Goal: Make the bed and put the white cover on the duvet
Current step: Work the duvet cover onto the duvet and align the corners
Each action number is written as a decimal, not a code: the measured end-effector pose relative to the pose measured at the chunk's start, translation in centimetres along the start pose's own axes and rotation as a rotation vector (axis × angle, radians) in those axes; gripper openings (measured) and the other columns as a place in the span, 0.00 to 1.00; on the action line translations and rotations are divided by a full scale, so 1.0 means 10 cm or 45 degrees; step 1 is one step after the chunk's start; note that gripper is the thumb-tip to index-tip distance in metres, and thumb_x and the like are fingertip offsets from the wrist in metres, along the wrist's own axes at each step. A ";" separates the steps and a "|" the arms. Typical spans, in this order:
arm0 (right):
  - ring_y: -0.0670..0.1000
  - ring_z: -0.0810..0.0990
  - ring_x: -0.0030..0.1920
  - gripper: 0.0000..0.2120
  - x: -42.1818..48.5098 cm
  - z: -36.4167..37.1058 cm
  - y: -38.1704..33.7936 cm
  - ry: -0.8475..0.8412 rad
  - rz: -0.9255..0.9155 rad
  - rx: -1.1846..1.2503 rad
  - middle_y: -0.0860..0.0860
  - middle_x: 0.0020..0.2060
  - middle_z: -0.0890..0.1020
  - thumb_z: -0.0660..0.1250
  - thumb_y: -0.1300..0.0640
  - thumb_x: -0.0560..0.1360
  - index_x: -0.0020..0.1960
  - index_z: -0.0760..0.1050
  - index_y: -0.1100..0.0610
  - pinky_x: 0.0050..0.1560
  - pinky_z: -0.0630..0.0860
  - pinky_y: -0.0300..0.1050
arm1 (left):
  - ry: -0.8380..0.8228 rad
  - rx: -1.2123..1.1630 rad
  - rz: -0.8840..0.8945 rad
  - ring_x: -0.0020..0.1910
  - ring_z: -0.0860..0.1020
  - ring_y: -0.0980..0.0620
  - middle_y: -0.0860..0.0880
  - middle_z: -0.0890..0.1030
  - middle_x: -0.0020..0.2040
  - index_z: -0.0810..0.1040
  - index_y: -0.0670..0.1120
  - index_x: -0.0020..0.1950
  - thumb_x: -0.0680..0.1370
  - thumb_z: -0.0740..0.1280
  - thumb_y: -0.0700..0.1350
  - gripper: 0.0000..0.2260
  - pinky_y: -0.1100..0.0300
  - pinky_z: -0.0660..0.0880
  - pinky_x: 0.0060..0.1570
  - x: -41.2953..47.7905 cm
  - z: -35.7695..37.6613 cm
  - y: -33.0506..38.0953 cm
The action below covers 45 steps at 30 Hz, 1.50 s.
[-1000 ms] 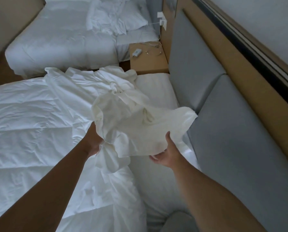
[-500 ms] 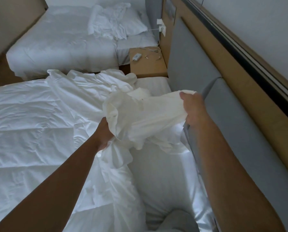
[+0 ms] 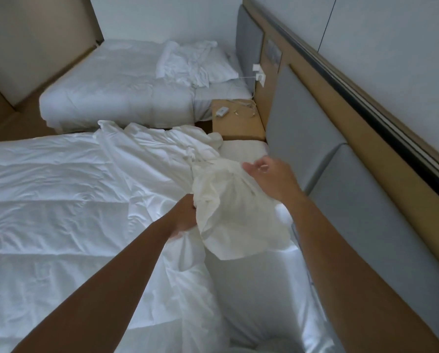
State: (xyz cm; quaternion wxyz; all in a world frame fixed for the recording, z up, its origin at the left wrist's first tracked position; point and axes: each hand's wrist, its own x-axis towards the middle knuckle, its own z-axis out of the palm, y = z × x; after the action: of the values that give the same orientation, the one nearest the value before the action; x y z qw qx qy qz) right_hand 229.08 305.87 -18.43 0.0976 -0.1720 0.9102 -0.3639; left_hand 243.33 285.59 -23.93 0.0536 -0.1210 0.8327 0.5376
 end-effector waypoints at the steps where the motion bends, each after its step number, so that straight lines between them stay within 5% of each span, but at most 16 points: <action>1: 0.44 0.79 0.54 0.19 -0.04 0.08 -0.23 -0.104 -0.113 0.207 0.42 0.52 0.81 0.67 0.32 0.74 0.50 0.79 0.48 0.56 0.74 0.46 | -0.044 0.080 0.012 0.34 0.77 0.65 0.56 0.82 0.35 0.80 0.46 0.40 0.76 0.66 0.33 0.10 0.64 0.75 0.40 -0.02 0.02 -0.02; 3: 0.42 0.78 0.59 0.22 -0.12 0.29 -0.64 -0.431 -0.331 0.224 0.40 0.57 0.81 0.68 0.29 0.70 0.53 0.81 0.44 0.62 0.74 0.45 | -0.107 0.208 0.022 0.37 0.78 0.63 0.55 0.82 0.39 0.81 0.48 0.44 0.76 0.68 0.37 0.06 0.61 0.77 0.42 -0.06 0.08 -0.04; 5: 0.43 0.78 0.59 0.27 -0.18 0.48 -0.83 -0.768 -0.427 -0.082 0.41 0.58 0.81 0.70 0.29 0.69 0.59 0.80 0.45 0.63 0.73 0.44 | -0.150 0.291 0.041 0.41 0.77 0.61 0.54 0.81 0.46 0.81 0.46 0.54 0.77 0.68 0.39 0.07 0.66 0.75 0.42 -0.13 0.07 -0.03; 7: 0.45 0.79 0.58 0.32 -0.19 0.61 -0.81 -0.989 -0.356 -0.331 0.42 0.57 0.82 0.72 0.28 0.66 0.62 0.79 0.47 0.64 0.74 0.46 | -0.196 0.333 0.040 0.47 0.77 0.58 0.54 0.78 0.52 0.78 0.46 0.62 0.78 0.69 0.44 0.12 0.71 0.73 0.42 -0.20 -0.01 -0.03; 9: 0.48 0.83 0.55 0.34 -0.19 0.67 -0.71 -1.136 -0.215 -0.365 0.43 0.53 0.85 0.75 0.27 0.61 0.59 0.81 0.47 0.64 0.77 0.50 | -0.268 0.349 -0.011 0.49 0.80 0.54 0.55 0.81 0.50 0.80 0.50 0.59 0.77 0.71 0.48 0.11 0.69 0.74 0.45 -0.28 -0.12 -0.07; 14: 0.51 0.83 0.51 0.32 -0.21 0.68 -0.67 -1.338 0.128 -0.432 0.50 0.50 0.84 0.77 0.34 0.67 0.61 0.76 0.53 0.52 0.80 0.48 | -0.308 0.219 -0.112 0.44 0.80 0.56 0.49 0.84 0.50 0.81 0.50 0.55 0.73 0.74 0.49 0.12 0.63 0.76 0.44 -0.42 -0.23 -0.16; 18: 0.51 0.82 0.49 0.17 -0.20 0.60 -0.64 -1.395 0.307 -0.221 0.52 0.51 0.83 0.72 0.44 0.76 0.57 0.76 0.55 0.50 0.80 0.47 | -0.335 0.018 -0.216 0.53 0.82 0.49 0.46 0.84 0.56 0.82 0.47 0.61 0.75 0.73 0.41 0.14 0.57 0.78 0.52 -0.46 -0.32 -0.19; 23: 0.54 0.84 0.52 0.23 -0.14 0.61 -0.49 -1.584 0.233 0.161 0.54 0.52 0.86 0.84 0.52 0.58 0.51 0.85 0.57 0.54 0.82 0.51 | -0.363 -0.158 -0.342 0.48 0.81 0.43 0.42 0.82 0.50 0.82 0.38 0.58 0.70 0.70 0.43 0.18 0.51 0.77 0.50 -0.46 -0.39 -0.15; 28: 0.59 0.82 0.58 0.19 -0.19 0.63 -0.39 -1.502 0.264 0.435 0.58 0.57 0.84 0.70 0.64 0.70 0.61 0.79 0.61 0.56 0.81 0.56 | -0.428 -0.274 -0.367 0.45 0.82 0.51 0.49 0.84 0.46 0.82 0.40 0.55 0.65 0.73 0.42 0.19 0.61 0.75 0.48 -0.51 -0.47 -0.12; 32: 0.58 0.83 0.56 0.17 -0.21 0.69 -0.45 -1.212 0.173 0.122 0.56 0.55 0.84 0.71 0.59 0.73 0.61 0.79 0.57 0.57 0.81 0.55 | -0.611 -0.421 -0.369 0.55 0.83 0.46 0.45 0.85 0.56 0.83 0.43 0.59 0.72 0.73 0.36 0.15 0.53 0.78 0.57 -0.58 -0.50 -0.16; 36: 0.52 0.84 0.52 0.14 -0.28 0.74 -0.60 -0.994 -0.045 -0.005 0.51 0.50 0.85 0.69 0.51 0.71 0.56 0.82 0.52 0.53 0.82 0.48 | -0.562 -0.636 -0.360 0.63 0.79 0.38 0.38 0.80 0.64 0.77 0.39 0.68 0.72 0.72 0.35 0.24 0.45 0.75 0.65 -0.60 -0.43 -0.30; 38: 0.52 0.83 0.46 0.05 -0.29 0.73 -0.61 -0.936 0.008 0.070 0.52 0.45 0.83 0.66 0.57 0.76 0.48 0.79 0.56 0.46 0.80 0.47 | -0.498 -0.777 -0.353 0.60 0.80 0.39 0.38 0.81 0.62 0.80 0.40 0.66 0.69 0.74 0.39 0.24 0.45 0.75 0.64 -0.62 -0.41 -0.34; 41: 0.52 0.78 0.37 0.05 -0.29 0.76 -0.56 -0.949 0.158 0.278 0.54 0.37 0.78 0.65 0.59 0.72 0.37 0.74 0.55 0.41 0.72 0.46 | -0.375 -0.900 -0.412 0.51 0.84 0.43 0.41 0.84 0.55 0.84 0.42 0.59 0.65 0.76 0.45 0.22 0.50 0.80 0.55 -0.67 -0.41 -0.34; 45: 0.55 0.79 0.39 0.05 -0.32 0.80 -0.52 -0.887 0.241 0.603 0.56 0.36 0.80 0.68 0.55 0.65 0.37 0.78 0.57 0.44 0.74 0.50 | -0.249 -0.789 -0.446 0.53 0.84 0.39 0.38 0.84 0.57 0.83 0.41 0.61 0.72 0.76 0.45 0.18 0.46 0.80 0.57 -0.66 -0.41 -0.24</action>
State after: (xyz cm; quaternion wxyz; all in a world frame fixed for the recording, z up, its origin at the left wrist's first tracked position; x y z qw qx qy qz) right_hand 235.69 298.55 -20.38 0.4686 -0.1733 0.7260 -0.4725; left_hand 250.49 281.92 -22.88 0.1850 -0.2203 0.5881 0.7559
